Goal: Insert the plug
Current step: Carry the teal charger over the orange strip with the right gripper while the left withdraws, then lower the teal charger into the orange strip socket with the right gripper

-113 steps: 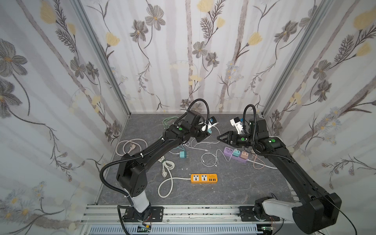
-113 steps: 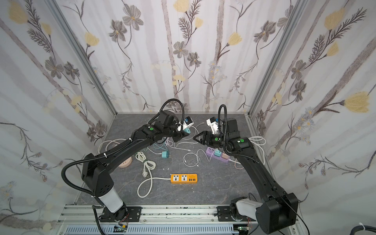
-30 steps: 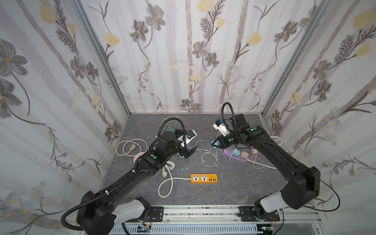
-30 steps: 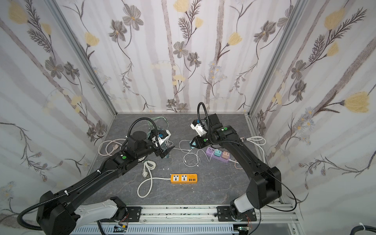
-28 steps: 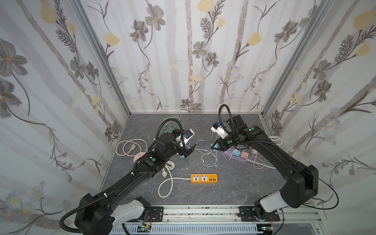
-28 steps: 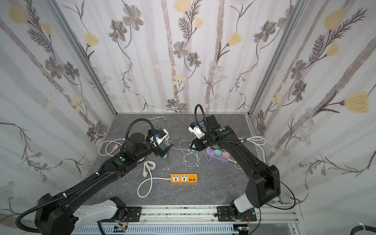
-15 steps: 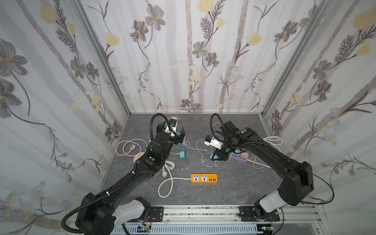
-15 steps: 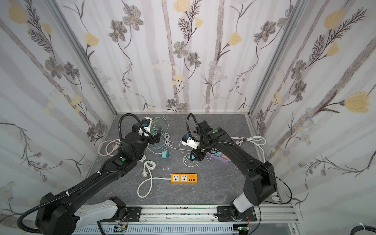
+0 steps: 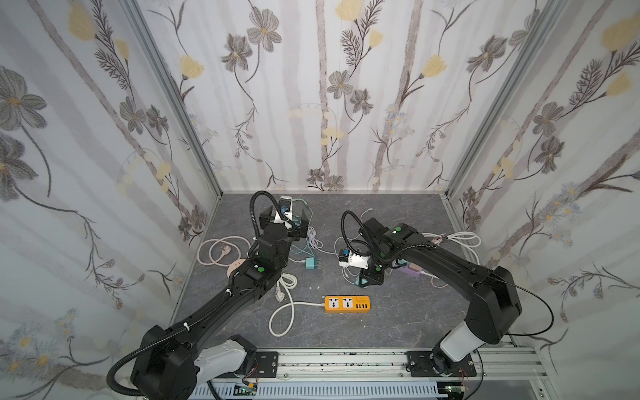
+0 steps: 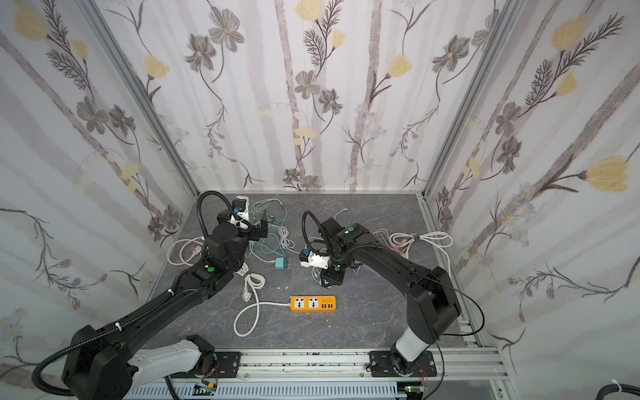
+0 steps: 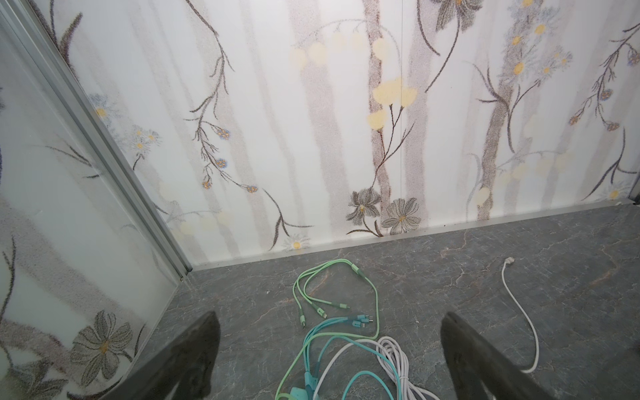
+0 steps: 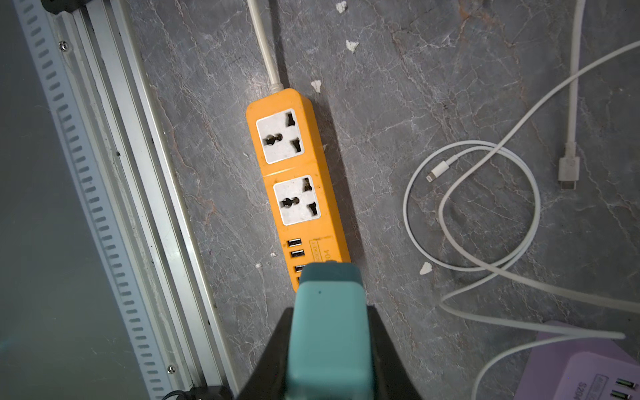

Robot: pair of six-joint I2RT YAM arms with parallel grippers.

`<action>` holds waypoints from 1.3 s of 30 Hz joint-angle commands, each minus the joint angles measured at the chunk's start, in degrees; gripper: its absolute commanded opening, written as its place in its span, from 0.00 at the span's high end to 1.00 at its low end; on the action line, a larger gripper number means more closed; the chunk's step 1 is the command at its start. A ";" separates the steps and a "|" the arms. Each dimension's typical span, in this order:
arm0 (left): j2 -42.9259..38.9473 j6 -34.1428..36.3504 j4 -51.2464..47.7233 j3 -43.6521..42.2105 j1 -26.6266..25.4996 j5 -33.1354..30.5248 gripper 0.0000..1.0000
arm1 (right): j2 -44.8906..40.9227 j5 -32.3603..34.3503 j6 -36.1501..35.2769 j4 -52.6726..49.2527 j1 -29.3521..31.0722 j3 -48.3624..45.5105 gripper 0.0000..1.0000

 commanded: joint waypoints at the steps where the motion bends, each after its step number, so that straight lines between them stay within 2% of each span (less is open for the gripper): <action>1: 0.49 -1.03 0.65 0.97 0.08 -0.73 0.00 | 1.59 -0.20 -2.93 0.99 1.14 -0.05 1.00; 8: 0.85 -0.83 0.30 1.20 0.25 -2.20 0.00 | 6.33 -0.44 -4.21 0.87 5.13 2.32 1.00; 14: -0.55 -5.17 -1.15 1.20 2.01 -12.24 0.00 | 10.16 2.97 -5.60 -0.15 9.74 4.91 1.00; 24: -4.29 -10.27 -5.66 -0.82 6.29 -11.95 0.00 | 12.18 6.49 -10.06 -2.33 11.48 5.67 1.00; 32: -3.79 -9.83 -6.84 -0.21 7.81 -11.59 0.00 | 13.88 10.89 -11.24 -2.00 12.26 7.12 1.00; 39: -4.16 -9.45 -7.65 -0.21 8.43 -11.58 0.00 | 14.58 9.67 -11.84 0.06 12.62 7.69 1.00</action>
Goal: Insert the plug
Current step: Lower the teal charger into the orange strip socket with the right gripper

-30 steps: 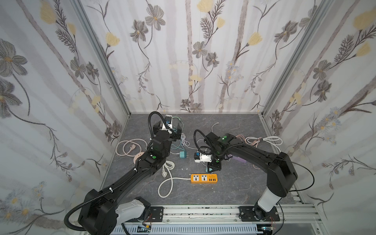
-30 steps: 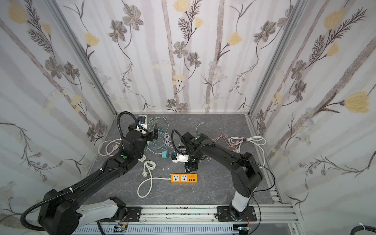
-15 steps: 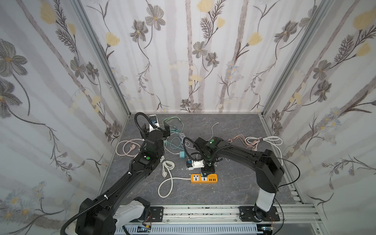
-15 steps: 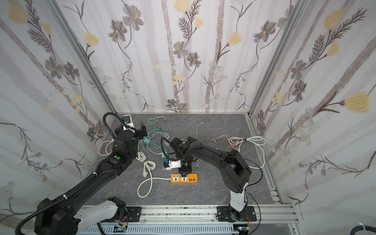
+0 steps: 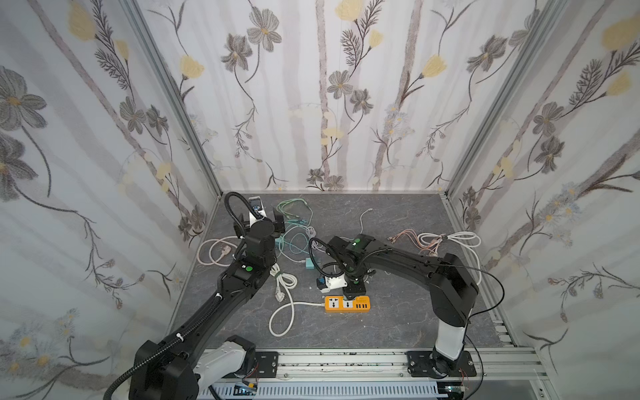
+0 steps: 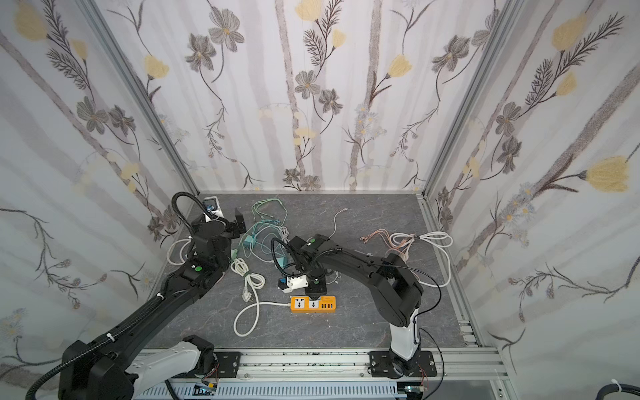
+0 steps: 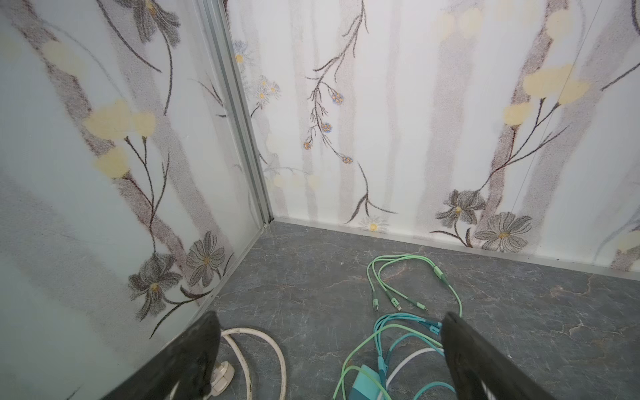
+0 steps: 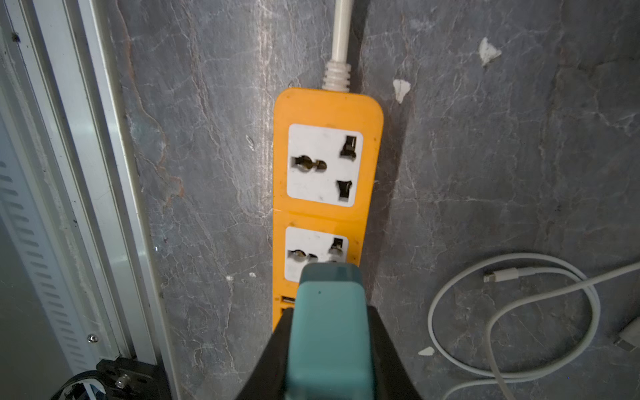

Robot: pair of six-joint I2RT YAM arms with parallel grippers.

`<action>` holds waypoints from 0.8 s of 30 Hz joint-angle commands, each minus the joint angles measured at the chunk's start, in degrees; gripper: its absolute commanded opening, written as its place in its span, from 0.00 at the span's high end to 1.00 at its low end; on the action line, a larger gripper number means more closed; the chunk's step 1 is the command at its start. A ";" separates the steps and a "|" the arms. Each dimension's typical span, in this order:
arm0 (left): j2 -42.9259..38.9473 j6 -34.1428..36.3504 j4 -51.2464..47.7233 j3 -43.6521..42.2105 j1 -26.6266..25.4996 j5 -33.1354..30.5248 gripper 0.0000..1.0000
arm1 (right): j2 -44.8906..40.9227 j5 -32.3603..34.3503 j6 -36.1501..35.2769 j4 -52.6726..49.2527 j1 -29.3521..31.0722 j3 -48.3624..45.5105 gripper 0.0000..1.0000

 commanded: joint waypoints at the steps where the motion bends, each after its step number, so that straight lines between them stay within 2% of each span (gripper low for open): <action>1: -0.32 -0.75 -0.20 0.47 0.30 -0.89 0.00 | 0.66 -0.27 -1.56 2.10 0.24 0.59 1.00; 9: -0.67 -0.89 -0.72 0.47 0.56 -0.69 0.00 | 1.32 -1.16 -1.66 1.16 0.71 0.83 1.00; 24: -0.58 -0.93 -1.33 0.30 0.83 -0.71 0.00 | 3.24 5.59 2.94 3.30 5.04 -2.49 1.00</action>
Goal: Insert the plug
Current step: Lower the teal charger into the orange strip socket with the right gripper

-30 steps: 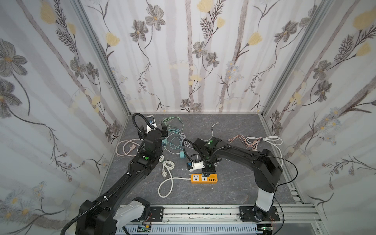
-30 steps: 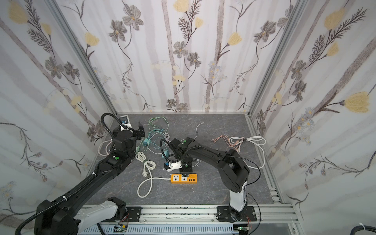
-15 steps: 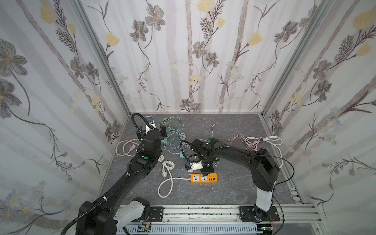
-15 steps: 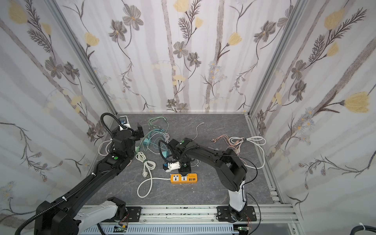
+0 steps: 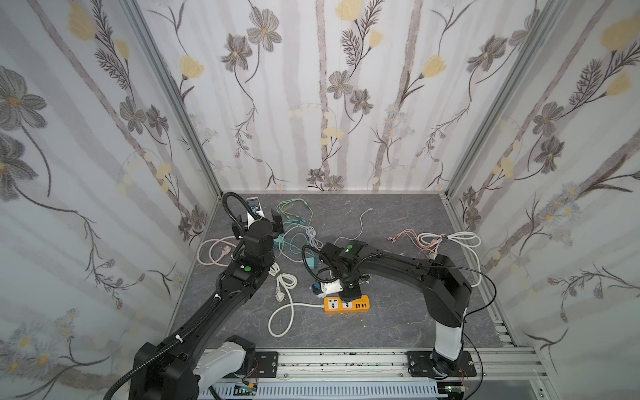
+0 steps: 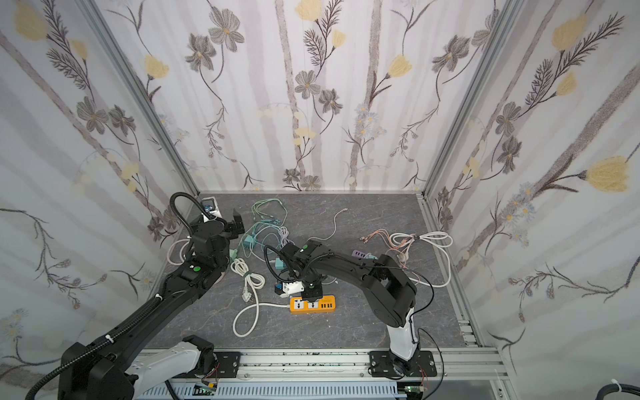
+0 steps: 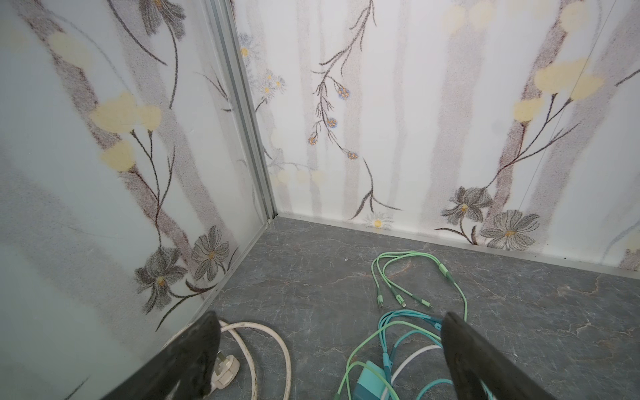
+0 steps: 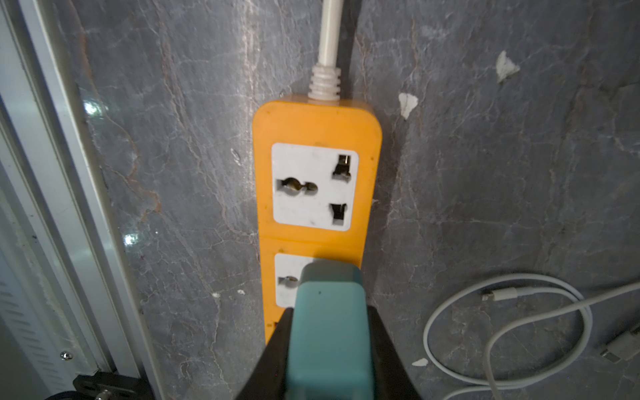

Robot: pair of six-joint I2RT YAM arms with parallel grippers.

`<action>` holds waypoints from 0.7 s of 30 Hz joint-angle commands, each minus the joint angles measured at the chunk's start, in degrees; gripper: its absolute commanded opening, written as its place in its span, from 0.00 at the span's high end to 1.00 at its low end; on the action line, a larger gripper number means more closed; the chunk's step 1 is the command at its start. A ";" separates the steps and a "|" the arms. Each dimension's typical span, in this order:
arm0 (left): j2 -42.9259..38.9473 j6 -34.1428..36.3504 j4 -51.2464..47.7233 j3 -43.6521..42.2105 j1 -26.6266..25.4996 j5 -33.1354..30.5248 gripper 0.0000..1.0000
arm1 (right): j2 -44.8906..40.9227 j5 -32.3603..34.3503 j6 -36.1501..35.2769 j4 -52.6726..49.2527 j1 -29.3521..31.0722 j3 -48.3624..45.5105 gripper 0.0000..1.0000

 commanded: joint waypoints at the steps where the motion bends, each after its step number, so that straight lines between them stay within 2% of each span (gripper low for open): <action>1: -0.12 -0.14 -0.06 0.30 0.22 -0.80 0.00 | 0.99 0.42 0.75 1.28 1.18 -2.20 1.00; 14: 0.27 -0.71 -0.28 0.43 0.41 0.44 0.00 | 0.52 3.76 1.34 5.39 2.52 -5.05 1.00; 21: 0.86 -1.10 -0.94 0.81 0.41 0.64 0.00 | -0.65 2.35 3.52 2.89 2.48 -3.12 0.73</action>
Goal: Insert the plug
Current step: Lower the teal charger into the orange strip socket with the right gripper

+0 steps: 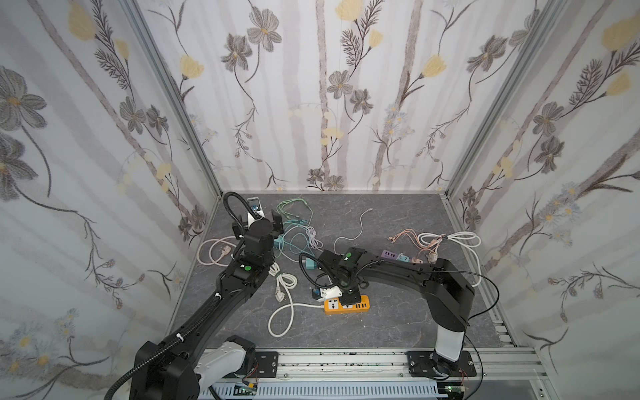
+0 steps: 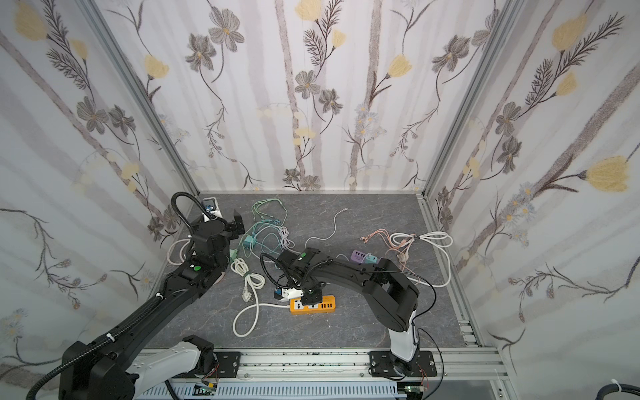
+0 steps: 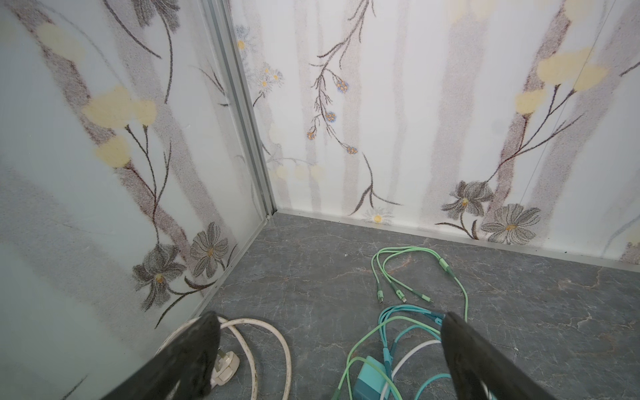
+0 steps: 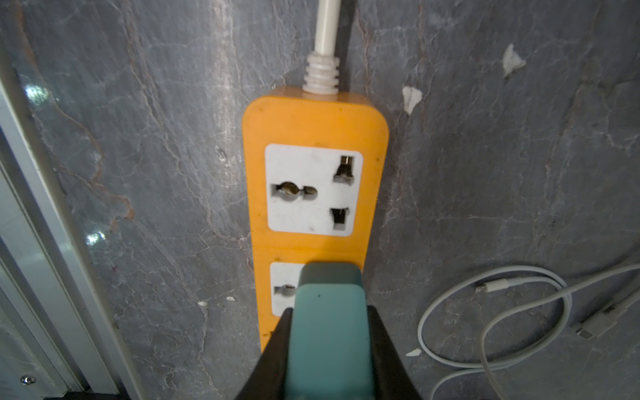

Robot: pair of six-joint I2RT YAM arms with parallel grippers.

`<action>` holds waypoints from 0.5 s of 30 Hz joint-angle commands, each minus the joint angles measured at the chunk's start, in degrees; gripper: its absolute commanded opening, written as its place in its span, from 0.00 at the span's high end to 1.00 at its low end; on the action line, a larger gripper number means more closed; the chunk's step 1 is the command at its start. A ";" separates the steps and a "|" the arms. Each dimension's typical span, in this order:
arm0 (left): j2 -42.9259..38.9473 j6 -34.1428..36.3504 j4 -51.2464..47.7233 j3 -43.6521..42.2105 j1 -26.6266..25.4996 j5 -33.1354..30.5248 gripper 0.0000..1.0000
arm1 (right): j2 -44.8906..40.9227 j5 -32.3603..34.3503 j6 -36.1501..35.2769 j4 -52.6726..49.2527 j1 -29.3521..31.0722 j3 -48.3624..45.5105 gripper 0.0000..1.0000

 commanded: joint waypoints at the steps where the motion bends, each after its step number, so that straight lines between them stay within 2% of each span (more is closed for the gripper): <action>1: 0.41 -0.89 -0.11 0.69 0.06 0.13 0.00 | 0.64 -2.30 1.70 0.23 0.16 -0.29 0.69; 7: 1.66 -1.07 -1.12 1.70 0.20 1.05 0.00 | -0.48 -5.19 2.91 -0.99 0.12 1.49 0.53; 12: 2.63 -1.37 -1.96 2.53 0.20 0.70 0.00 | -2.26 -5.41 2.67 -1.26 0.08 0.57 0.47; 15: 2.83 -2.03 -1.14 2.20 0.20 -0.54 0.00 | -2.95 -5.78 2.74 -1.37 -0.09 -0.21 0.39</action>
